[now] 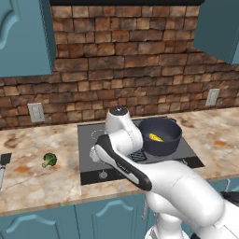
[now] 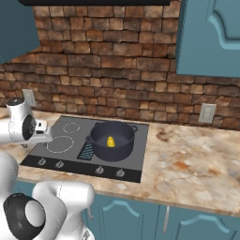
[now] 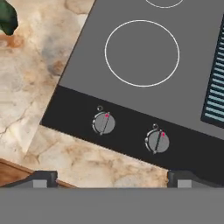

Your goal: Put the broccoli and corn in the pot. Retrieve the spatula and lightly stir the vegetables in the pot.

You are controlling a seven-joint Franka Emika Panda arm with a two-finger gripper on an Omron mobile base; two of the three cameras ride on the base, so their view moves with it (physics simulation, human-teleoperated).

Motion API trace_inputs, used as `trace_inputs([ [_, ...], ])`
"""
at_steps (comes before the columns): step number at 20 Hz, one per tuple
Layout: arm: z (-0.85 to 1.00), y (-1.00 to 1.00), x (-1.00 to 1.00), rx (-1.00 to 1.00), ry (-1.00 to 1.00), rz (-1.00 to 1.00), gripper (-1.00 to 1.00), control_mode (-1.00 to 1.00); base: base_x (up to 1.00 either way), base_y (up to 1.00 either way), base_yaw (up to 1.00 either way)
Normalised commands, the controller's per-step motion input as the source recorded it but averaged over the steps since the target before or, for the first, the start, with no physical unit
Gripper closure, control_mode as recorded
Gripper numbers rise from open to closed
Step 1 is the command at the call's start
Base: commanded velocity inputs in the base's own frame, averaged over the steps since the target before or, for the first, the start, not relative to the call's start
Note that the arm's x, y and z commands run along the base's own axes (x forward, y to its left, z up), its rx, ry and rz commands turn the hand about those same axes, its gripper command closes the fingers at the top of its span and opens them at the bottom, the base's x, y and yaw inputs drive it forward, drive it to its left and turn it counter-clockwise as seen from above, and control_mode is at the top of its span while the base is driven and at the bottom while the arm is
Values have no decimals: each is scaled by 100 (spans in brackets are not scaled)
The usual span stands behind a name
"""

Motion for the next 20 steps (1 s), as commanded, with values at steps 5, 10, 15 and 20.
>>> trace_inputs([
  [5,-7,85,46,-1,9,-19,-100,-100,0,0,0],
  [10,-17,37,37,0,2,-6,-100,-100,0,0,0],
  [15,-24,23,15,0,0,3,-100,-100,0,0,0],
  [20,-8,30,3,0,0,21,-100,-100,0,0,0],
])
